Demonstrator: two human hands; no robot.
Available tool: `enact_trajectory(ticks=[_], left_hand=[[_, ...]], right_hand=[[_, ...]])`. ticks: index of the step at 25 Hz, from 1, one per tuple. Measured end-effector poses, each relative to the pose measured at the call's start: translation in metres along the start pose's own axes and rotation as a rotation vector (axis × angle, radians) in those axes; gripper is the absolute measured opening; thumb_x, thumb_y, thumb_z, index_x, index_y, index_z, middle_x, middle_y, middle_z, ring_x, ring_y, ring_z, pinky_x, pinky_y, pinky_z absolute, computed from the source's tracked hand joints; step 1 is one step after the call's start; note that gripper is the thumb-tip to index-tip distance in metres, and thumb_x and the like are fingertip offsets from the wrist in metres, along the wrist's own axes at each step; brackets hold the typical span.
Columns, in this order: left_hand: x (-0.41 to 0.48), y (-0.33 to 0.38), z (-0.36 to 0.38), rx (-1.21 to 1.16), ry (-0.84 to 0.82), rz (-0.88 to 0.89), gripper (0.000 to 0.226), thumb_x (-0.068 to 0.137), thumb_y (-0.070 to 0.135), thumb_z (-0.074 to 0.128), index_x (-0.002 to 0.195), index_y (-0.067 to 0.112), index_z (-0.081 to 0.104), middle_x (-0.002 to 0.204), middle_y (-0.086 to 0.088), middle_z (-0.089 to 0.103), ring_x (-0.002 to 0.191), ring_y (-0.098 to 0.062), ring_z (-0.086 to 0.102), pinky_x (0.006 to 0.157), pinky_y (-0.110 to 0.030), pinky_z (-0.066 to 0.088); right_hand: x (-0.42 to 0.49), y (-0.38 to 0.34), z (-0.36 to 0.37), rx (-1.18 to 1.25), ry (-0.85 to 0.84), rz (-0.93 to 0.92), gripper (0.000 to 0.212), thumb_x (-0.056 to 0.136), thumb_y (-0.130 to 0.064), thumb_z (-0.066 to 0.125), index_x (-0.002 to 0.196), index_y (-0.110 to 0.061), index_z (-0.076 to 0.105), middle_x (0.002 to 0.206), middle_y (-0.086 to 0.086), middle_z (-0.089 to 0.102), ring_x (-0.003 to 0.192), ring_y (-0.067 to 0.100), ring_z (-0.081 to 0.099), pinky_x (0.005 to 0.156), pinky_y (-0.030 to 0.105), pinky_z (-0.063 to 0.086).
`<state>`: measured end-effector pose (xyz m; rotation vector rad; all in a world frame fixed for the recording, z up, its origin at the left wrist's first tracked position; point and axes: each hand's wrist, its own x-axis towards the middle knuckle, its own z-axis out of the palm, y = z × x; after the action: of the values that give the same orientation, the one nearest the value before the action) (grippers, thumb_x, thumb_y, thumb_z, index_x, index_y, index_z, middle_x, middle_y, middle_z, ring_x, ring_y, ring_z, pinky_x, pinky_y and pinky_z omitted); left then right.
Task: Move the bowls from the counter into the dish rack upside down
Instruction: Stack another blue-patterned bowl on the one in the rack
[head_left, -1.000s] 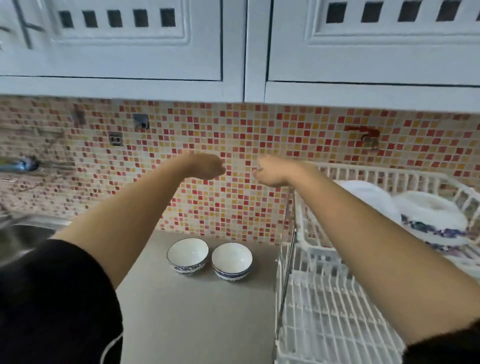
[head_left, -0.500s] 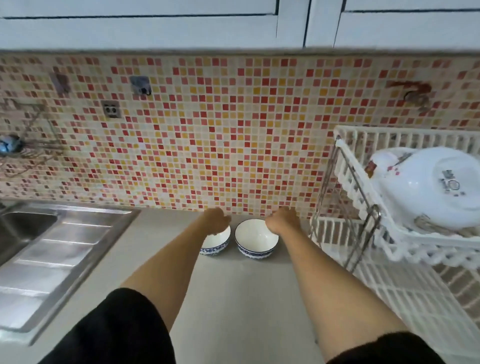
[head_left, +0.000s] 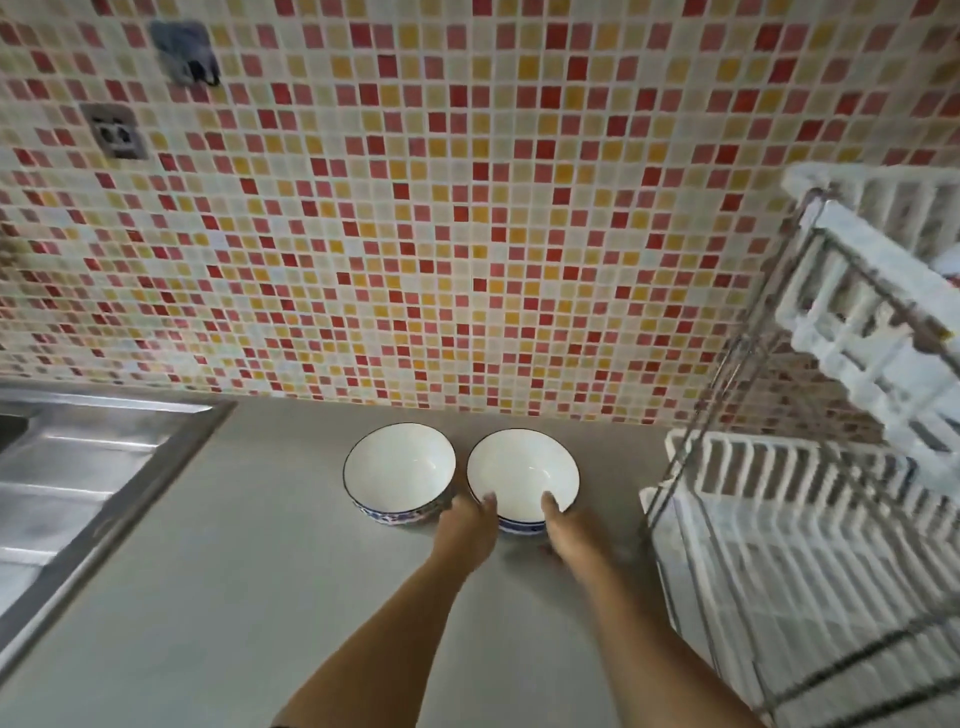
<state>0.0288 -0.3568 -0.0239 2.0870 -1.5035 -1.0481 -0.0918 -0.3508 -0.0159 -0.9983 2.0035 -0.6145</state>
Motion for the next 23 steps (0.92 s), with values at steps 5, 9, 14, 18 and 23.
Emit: enact_trajectory(ticks=[5,9,14,18,23], left_hand=[[0.014,-0.006,0.013,-0.187,-0.020,-0.065,0.051,0.093,0.039,0.039,0.122,-0.002,0.044,0.123,-0.028,0.058,0.111,-0.042,0.058,0.097,-0.047,0.047],[0.000,0.005,-0.020,-0.256,0.063,-0.074,0.050,0.094,0.038,0.039,0.127,0.001,0.036,0.124,-0.026,0.053,0.110,-0.044,0.057,0.088,-0.050,0.053],[-0.025,0.024,-0.108,-0.115,0.173,0.180,0.043,0.099,0.035,0.030,0.134,0.012,0.042,0.120,-0.021,0.060,0.106,-0.038,0.058,0.092,-0.046,0.051],[-0.078,0.055,-0.160,-0.289,0.229,0.408,0.045,0.100,0.037,0.030,0.141,0.021,0.035,0.116,-0.011,0.060,0.089,-0.024,0.063,0.063,-0.035,0.060],[-0.154,0.099,-0.207,-0.442,0.397,0.697,0.045,0.097,0.039,0.033,0.139,0.023,0.037,0.089,0.006,0.060,0.072,-0.010,0.057,0.056,-0.022,0.051]], right_hand=[[-0.002,0.009,0.004,0.058,0.079,-0.067,0.033,0.089,-0.012,0.049,0.117,0.003,0.059,0.116,0.020,0.064,0.107,0.034,0.059,0.080,0.027,0.043],[-0.034,-0.001,-0.007,0.248,0.043,-0.184,0.029,0.084,0.006,0.046,0.112,0.003,0.054,0.101,0.012,0.062,0.078,0.023,0.058,0.052,0.012,0.046],[-0.087,-0.035,-0.031,0.259,0.021,-0.322,0.038,0.083,0.002,0.046,0.119,-0.007,0.042,0.109,0.007,0.056,0.086,0.021,0.053,0.057,0.018,0.045],[-0.142,-0.091,-0.080,0.304,0.048,-0.459,0.040,0.080,0.000,0.046,0.111,-0.023,0.035,0.109,0.005,0.058,0.090,0.024,0.056,0.079,0.041,0.055],[-0.212,-0.130,-0.150,0.276,0.055,-0.774,0.041,0.091,-0.007,0.041,0.124,-0.027,0.029,0.098,-0.009,0.055,0.086,0.019,0.060,0.068,0.032,0.055]])
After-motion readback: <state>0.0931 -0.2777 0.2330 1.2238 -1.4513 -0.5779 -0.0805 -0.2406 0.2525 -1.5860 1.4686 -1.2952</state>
